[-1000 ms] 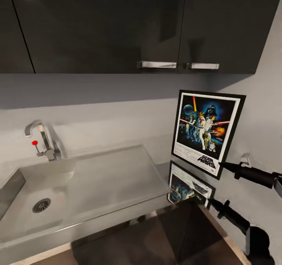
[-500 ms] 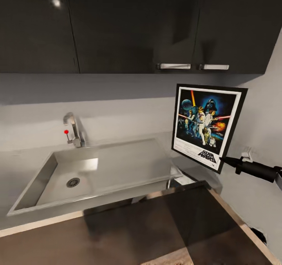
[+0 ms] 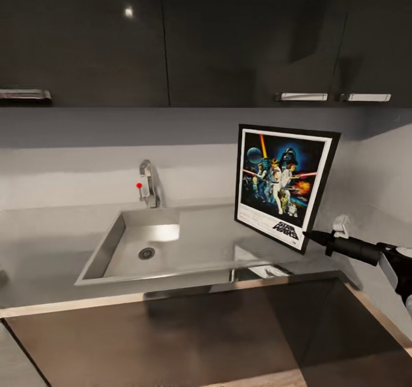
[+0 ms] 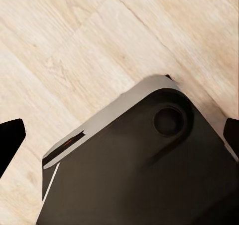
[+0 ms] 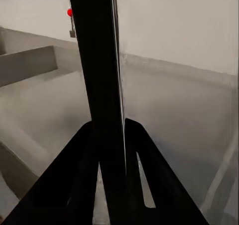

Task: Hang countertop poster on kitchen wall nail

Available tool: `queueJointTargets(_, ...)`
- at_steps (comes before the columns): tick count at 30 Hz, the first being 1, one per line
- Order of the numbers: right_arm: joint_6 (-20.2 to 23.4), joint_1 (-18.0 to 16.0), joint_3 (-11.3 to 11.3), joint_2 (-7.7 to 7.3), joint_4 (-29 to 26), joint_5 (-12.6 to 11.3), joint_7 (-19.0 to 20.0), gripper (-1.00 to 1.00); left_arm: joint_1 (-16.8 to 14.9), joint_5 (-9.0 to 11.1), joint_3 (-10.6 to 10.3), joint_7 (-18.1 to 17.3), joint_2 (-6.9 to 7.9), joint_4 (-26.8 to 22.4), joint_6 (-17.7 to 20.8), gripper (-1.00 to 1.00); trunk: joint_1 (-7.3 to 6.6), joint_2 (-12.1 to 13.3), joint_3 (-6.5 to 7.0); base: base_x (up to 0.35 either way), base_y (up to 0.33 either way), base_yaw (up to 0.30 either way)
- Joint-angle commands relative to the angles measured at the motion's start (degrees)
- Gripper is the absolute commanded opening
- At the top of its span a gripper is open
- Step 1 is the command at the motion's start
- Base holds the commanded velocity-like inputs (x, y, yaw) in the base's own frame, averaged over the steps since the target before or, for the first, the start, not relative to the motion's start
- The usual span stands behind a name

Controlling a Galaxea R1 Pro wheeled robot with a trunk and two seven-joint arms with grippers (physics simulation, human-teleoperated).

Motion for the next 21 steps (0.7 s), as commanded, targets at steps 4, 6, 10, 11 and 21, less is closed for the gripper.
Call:
queueJointTargets(4,6.79,9.24,-0.10,3.71,-17.45,0.00,0.22,-1.00,0.02,0.47,-0.30,0.06,-0.37,-0.71,-0.28,1.00,0.00,-0.05,-0.05,-0.071,0.283,0.070)
queueJointTargets(6,10.04,14.00,-0.16,5.43,-26.57,0.03,0.17,-1.00,0.07,0.17,-0.35,0.02,-0.48,-0.92,-1.15,1.00,0.00,-0.05,-0.05,-0.070,0.292,0.015)
queueJointTargets(10,18.43,19.72,-0.03,8.10,-38.90,-0.21,-0.03,-1.00,1.09,-0.11,-0.26,-0.09,-0.60,-3.81,-2.83,1.00,0.00,-0.05,-0.05,-0.031,0.298,0.006)
queueJointTargets(11,21.03,20.26,0.01,9.48,-40.28,-0.05,-0.21,-1.00,1.92,-0.13,-0.27,-0.10,-0.64,-5.25,-3.02,1.00,0.00,-0.05,-0.05,-0.010,0.302,0.002)
queueJointTargets(21,32.02,21.32,-0.23,15.68,-49.76,0.00,-0.57,-1.00,9.53,-0.06,-0.31,0.10,-1.48,-18.07,-3.37,1.00,0.00,-0.05,-0.05,-0.002,0.312,0.000)
